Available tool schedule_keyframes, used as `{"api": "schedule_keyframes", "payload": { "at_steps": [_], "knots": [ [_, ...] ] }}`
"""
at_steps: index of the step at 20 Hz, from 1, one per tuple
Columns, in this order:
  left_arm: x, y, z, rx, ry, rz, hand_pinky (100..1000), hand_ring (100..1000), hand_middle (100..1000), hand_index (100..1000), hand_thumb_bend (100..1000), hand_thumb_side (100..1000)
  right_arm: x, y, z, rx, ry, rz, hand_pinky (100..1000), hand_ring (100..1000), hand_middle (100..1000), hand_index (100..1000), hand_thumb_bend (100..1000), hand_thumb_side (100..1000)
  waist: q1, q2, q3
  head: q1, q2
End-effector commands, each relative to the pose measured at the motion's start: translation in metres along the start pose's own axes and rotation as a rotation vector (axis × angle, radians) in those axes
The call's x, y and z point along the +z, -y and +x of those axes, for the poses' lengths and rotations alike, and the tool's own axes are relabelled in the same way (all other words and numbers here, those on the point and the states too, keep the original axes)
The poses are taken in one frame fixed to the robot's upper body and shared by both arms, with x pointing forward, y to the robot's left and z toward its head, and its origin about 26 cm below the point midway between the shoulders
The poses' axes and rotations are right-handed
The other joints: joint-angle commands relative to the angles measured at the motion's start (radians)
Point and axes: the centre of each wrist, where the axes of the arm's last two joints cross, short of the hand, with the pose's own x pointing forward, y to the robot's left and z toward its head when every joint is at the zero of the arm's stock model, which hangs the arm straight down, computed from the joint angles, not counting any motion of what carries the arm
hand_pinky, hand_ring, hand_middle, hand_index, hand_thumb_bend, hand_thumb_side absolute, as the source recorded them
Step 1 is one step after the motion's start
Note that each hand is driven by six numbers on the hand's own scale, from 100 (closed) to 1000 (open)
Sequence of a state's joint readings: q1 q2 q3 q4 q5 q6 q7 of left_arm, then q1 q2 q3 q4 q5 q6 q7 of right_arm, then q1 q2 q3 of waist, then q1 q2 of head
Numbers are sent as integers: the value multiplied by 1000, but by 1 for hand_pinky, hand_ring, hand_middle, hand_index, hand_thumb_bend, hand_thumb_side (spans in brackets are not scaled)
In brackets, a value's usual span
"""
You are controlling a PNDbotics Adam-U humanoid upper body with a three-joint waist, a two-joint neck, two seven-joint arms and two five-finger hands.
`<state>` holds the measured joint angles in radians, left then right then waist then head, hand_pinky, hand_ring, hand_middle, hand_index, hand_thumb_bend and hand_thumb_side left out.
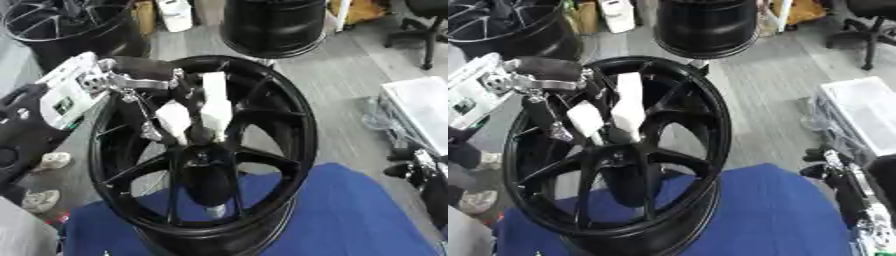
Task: Pull the pin out of the wheel hub.
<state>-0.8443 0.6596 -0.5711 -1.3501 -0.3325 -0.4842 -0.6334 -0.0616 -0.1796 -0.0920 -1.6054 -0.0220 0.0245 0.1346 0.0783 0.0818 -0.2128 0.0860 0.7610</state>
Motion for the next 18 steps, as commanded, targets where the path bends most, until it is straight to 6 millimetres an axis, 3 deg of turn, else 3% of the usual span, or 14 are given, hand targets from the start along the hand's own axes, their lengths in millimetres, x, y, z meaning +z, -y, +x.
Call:
{"api": "schedule_keyframes", "payload": {
  "at_steps": [1,6,9,13,17,18],
  "knots": [
    [11,-18,-1,-194,184,-217,696,426,332,428,355,100,-3,2,6,6,20,2,707,551,599,672,100,795,-5,-9,0,-1,-14],
    [22,-37,2,-181,171,-153,695,406,297,401,353,100,-2,2,5,5,17,0,707,551,599,673,100,795,-4,-12,2,-2,-13],
    [43,-59,6,-199,140,-98,701,407,298,402,371,100,-1,3,4,6,14,-6,707,551,599,673,100,796,-3,-15,9,-5,-11],
    [86,-86,9,-208,49,-21,711,419,307,408,409,100,2,8,2,10,2,-30,707,551,598,673,100,797,2,-21,33,-26,-9],
    [141,-84,0,-139,-118,58,713,430,307,413,411,100,5,12,-1,14,-8,-56,707,551,598,673,100,794,-1,-27,64,-47,-6],
    [156,-80,-3,-111,-166,78,712,441,310,415,670,100,6,12,-1,13,-9,-61,707,550,598,673,100,793,-3,-27,68,-49,-7]
  ]
}}
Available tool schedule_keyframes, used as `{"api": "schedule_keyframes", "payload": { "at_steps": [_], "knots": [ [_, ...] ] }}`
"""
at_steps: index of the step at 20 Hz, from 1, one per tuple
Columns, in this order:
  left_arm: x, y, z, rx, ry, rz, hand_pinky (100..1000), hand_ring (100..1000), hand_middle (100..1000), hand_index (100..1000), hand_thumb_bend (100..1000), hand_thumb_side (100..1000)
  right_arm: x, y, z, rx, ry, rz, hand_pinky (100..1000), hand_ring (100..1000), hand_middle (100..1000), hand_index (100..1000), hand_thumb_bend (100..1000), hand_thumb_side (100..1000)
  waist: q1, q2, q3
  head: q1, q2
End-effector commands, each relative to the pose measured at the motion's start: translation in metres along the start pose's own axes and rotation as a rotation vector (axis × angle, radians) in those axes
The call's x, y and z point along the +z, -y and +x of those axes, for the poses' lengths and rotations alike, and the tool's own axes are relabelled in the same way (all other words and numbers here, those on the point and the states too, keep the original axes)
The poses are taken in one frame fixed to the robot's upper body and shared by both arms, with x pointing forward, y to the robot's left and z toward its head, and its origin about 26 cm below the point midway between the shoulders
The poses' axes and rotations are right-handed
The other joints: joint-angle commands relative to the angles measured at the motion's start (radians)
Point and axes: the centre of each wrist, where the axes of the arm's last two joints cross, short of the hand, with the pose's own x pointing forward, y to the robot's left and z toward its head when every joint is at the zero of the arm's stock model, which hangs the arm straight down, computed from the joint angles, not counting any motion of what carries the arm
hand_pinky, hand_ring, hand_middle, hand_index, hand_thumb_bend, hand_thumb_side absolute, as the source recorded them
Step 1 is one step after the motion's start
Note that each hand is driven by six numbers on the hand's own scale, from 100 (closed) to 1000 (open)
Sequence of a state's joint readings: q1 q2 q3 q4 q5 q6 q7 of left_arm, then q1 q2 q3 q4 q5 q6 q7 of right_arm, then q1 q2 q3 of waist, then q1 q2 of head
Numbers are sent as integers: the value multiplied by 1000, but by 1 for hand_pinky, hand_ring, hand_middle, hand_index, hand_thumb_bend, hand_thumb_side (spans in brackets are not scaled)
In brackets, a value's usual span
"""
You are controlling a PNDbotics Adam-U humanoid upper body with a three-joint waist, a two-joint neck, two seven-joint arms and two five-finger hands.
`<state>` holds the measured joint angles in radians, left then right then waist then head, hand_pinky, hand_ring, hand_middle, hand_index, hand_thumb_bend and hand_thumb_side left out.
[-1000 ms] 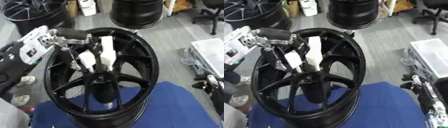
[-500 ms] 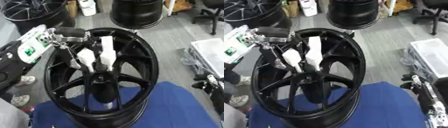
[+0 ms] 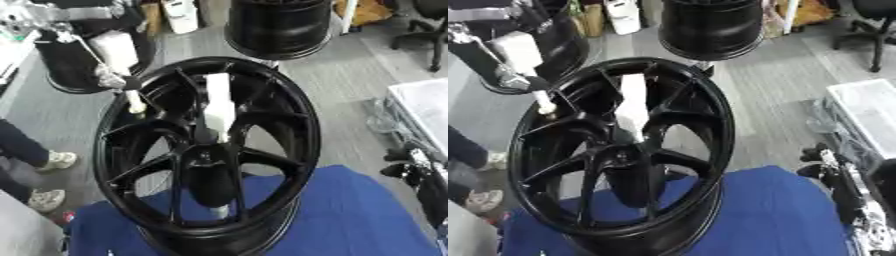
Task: Pull the pin out of the wheel hub.
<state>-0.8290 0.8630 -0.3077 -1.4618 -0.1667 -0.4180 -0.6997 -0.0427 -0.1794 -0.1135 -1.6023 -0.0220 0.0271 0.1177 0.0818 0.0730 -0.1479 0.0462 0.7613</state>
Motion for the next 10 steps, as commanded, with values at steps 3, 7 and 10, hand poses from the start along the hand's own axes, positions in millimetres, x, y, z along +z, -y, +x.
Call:
{"api": "schedule_keyframes", "payload": {
  "at_steps": [3,7,10],
  "knots": [
    [88,-18,-26,-55,-184,-68,711,455,321,429,400,100,0,7,4,10,16,-33,707,550,598,673,100,791,-14,-16,16,-20,-14],
    [145,7,-53,62,-444,-13,715,486,387,495,399,100,-1,7,6,7,22,-44,707,550,597,672,100,791,-21,-7,24,-29,-23],
    [175,44,-70,184,-606,19,750,634,604,691,577,100,-2,7,6,5,26,-44,707,550,597,672,100,791,-25,-2,21,-27,-24]
  ]
}}
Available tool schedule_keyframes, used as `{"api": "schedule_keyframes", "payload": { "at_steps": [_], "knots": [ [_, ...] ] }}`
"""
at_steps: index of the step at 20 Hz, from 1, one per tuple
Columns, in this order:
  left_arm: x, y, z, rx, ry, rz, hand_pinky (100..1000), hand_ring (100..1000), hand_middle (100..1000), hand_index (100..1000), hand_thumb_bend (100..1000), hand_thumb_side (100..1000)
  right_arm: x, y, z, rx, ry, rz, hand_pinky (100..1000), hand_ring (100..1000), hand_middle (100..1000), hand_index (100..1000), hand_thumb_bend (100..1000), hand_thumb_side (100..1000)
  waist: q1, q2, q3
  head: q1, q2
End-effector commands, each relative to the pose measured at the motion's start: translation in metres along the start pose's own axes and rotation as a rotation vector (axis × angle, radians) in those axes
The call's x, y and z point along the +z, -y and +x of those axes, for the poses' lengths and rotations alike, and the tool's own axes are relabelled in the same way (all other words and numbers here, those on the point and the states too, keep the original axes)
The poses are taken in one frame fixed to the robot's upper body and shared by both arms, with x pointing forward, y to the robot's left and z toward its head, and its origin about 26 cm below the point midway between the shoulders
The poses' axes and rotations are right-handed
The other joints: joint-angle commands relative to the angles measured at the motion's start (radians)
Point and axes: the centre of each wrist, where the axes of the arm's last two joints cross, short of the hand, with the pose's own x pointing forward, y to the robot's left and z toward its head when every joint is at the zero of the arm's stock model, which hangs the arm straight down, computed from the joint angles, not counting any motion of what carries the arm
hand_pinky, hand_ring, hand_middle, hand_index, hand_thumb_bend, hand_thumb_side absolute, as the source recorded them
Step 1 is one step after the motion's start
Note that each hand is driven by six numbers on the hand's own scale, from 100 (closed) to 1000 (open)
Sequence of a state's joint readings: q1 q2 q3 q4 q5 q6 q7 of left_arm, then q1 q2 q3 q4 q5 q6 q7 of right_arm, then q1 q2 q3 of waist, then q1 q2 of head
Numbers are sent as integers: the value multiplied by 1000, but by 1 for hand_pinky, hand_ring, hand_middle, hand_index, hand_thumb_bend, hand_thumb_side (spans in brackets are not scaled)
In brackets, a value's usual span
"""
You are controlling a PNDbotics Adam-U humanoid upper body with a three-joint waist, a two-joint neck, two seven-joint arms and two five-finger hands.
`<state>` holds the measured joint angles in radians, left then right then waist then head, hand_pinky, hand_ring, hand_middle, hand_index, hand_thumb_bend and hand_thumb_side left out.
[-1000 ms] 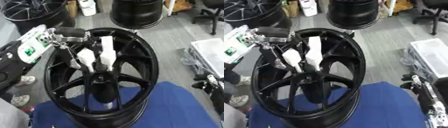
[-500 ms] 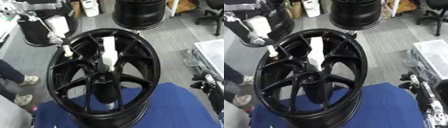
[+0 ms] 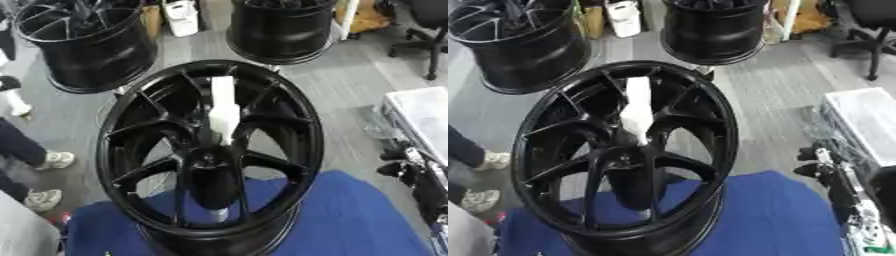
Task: Pull the pin out of the wheel hub.
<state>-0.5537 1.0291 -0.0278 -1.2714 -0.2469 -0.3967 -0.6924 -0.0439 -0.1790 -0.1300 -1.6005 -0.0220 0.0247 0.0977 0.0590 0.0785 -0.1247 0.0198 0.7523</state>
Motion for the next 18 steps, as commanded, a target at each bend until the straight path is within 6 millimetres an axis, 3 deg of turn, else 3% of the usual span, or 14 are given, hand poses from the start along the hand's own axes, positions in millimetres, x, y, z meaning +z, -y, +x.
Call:
{"api": "schedule_keyframes", "payload": {
  "at_steps": [1,2,3,5,7,13,18],
  "knots": [
    [28,9,-29,68,-159,35,757,673,658,737,660,188,-3,2,7,4,25,-5,707,550,597,672,100,791,-3,-6,-4,2,-15],
    [30,25,-38,113,-200,33,774,736,743,823,795,341,-3,1,7,3,25,-3,707,550,597,672,100,791,-5,-6,-6,5,-14],
    [32,42,-46,160,-243,29,781,752,774,861,854,415,-3,1,6,3,24,1,707,550,597,672,100,791,-6,-7,-10,11,-11],
    [36,72,-56,219,-298,31,790,770,805,887,881,478,-3,-1,6,1,22,10,707,550,597,672,100,791,-9,-9,-18,21,-5],
    [35,88,-54,255,-281,91,785,763,799,883,853,507,-3,-2,5,-2,21,13,706,550,597,672,100,790,-12,-10,-19,23,-2],
    [31,106,-32,350,-123,407,734,672,701,818,635,536,-2,-3,4,-12,19,9,706,550,597,672,100,792,-24,-8,-9,21,5],
    [45,134,-17,499,-118,655,699,618,643,777,582,525,-2,-6,3,-28,20,6,707,550,597,672,100,793,-42,-1,4,19,4]
  ]
}}
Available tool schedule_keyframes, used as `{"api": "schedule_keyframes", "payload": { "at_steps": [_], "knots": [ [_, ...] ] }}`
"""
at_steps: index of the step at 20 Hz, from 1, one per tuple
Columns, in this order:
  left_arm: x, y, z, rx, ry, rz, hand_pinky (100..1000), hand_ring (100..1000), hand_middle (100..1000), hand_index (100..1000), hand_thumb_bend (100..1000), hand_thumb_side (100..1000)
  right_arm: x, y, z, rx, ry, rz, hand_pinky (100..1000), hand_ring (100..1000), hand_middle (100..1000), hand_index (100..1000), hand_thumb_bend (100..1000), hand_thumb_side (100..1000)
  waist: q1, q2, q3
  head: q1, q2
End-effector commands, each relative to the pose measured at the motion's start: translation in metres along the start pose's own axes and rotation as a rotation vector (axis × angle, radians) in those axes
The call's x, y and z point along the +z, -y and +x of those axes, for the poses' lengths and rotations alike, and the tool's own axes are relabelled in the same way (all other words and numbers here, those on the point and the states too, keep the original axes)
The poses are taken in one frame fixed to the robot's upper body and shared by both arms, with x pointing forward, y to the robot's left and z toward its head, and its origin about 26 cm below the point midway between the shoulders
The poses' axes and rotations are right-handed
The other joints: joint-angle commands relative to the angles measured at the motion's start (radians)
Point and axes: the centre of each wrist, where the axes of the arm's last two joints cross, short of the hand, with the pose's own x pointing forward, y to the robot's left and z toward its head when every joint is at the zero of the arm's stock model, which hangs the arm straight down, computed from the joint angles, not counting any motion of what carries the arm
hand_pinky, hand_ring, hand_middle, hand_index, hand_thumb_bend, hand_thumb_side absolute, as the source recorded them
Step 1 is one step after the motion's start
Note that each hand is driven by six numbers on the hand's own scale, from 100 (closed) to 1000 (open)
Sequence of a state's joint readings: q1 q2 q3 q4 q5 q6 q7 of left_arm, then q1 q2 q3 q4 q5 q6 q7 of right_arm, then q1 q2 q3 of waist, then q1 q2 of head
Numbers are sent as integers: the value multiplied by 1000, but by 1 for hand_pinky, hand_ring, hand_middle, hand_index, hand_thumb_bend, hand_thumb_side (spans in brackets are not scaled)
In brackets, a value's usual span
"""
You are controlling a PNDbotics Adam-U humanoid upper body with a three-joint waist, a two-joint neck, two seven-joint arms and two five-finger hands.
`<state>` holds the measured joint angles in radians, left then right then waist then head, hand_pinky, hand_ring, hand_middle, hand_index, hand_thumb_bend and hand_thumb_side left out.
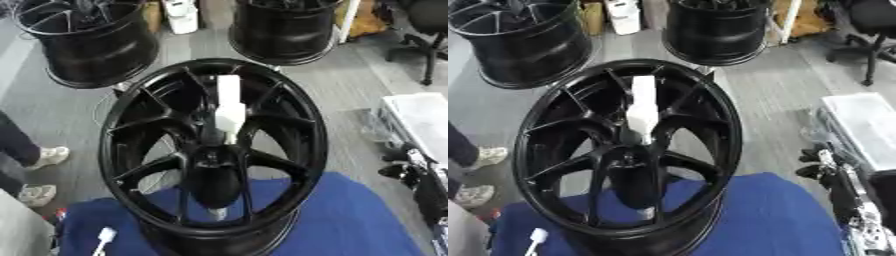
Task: Pull the pin out of the wheel hub.
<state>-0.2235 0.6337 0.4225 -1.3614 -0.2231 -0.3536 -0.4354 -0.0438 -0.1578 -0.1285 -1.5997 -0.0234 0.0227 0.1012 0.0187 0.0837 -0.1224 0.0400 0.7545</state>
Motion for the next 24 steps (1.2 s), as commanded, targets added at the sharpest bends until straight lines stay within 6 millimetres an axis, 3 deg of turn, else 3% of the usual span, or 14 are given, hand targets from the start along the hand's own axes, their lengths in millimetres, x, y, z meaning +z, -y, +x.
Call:
{"api": "schedule_keyframes", "payload": {
  "at_steps": [1,4,7,10,14,18,21,24],
  "knots": [
    [14,-6,7,72,15,170,696,613,638,775,584,531,-3,-1,5,-9,21,2,707,550,597,672,100,793,-5,-5,3,-2,2],
    [24,21,-5,225,-53,262,692,605,627,773,590,552,-3,-3,4,-20,22,1,707,550,597,673,100,793,-14,-4,5,-5,0],
    [28,65,-15,391,-135,290,690,602,623,769,588,570,-3,-5,4,-24,21,9,707,550,597,672,100,794,-18,-3,8,1,-1],
    [25,99,-2,511,-151,306,687,597,618,764,584,570,-3,-4,4,-21,22,8,706,550,597,672,100,793,-14,-4,9,0,-2],
    [18,127,26,662,-134,356,686,596,616,764,579,569,-3,-3,5,-13,24,12,706,550,597,672,100,792,-8,-4,13,0,-3],
    [13,147,57,813,-122,407,685,595,615,763,579,572,-3,-1,5,-6,23,12,706,550,597,672,100,791,-2,-4,12,3,1],
    [10,147,72,845,-132,420,686,594,614,763,580,577,-3,-1,5,-5,23,12,706,550,596,672,100,763,-2,-4,14,7,2],
    [10,146,79,856,-145,425,685,593,613,763,578,579,-3,-2,5,-4,18,23,706,550,597,673,100,797,-1,-3,16,12,1]
  ]
}}
